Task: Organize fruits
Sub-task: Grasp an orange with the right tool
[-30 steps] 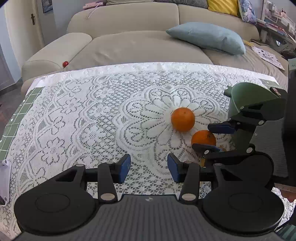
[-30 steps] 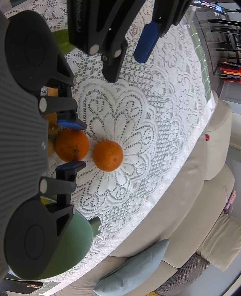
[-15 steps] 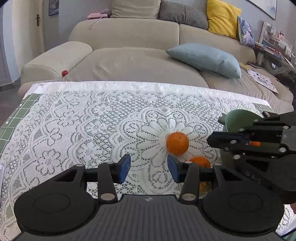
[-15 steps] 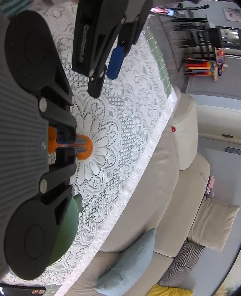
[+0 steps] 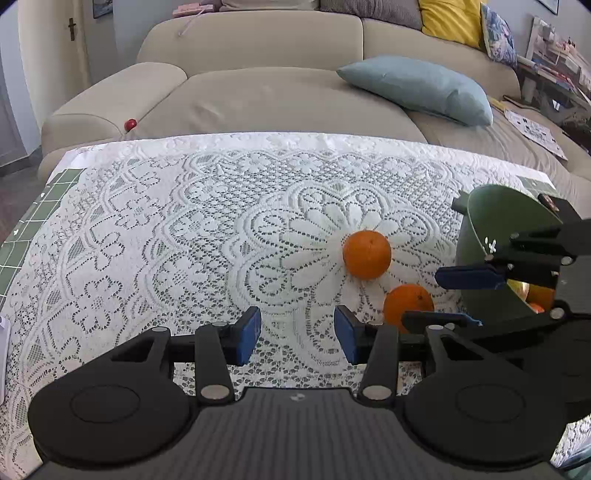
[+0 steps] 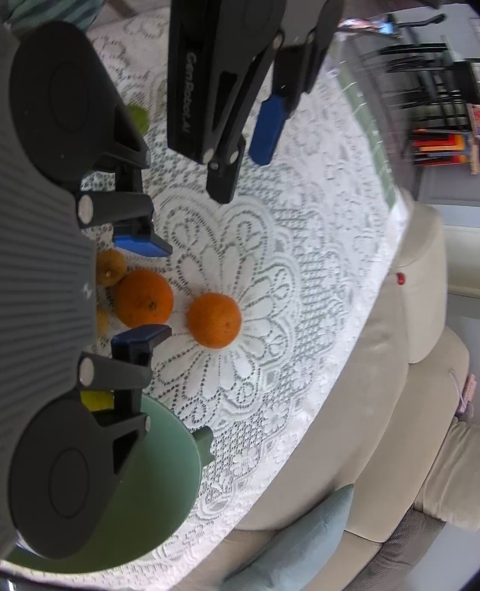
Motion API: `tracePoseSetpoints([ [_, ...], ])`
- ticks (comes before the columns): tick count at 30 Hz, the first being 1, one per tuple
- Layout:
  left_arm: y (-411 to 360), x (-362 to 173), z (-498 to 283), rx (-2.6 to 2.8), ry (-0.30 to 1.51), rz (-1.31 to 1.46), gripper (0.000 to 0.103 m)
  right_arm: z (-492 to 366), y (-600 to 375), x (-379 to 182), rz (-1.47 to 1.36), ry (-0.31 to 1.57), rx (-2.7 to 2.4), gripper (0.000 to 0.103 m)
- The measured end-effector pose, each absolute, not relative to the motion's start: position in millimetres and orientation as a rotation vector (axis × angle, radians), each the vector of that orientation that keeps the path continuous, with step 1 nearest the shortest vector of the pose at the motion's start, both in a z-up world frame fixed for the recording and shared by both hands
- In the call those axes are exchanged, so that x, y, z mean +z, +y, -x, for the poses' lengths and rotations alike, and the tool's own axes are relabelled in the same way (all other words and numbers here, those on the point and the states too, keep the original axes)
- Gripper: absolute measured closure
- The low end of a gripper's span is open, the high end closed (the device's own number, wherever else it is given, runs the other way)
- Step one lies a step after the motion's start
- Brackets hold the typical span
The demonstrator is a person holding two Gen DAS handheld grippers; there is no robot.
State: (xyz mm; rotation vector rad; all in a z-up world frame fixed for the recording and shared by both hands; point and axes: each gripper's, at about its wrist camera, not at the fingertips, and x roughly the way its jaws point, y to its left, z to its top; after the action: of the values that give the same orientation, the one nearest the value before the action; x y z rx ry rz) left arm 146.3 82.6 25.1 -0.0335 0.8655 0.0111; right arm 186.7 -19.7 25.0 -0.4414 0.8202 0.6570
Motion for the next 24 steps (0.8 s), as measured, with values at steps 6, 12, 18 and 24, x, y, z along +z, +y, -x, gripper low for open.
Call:
tracePoseSetpoints([
  [6,83,26,-142,0.02,0.865,0.007,0.049,-194,-8,16,0.515,0.865,0.619,0.066],
  [12,85,28,-141,0.016,0.862,0.019,0.049,-201,2,8,0.563,0.897,0.594,0.068],
  [18,83,27,-145,-0.018,0.847,0.021,0.049,-199,12,1,0.633,0.889,0.578,0.063],
  [24,86,22,-155,-0.067,0.838,0.048,0.049,-197,5,6,0.615,0.857,0.598,0.064],
])
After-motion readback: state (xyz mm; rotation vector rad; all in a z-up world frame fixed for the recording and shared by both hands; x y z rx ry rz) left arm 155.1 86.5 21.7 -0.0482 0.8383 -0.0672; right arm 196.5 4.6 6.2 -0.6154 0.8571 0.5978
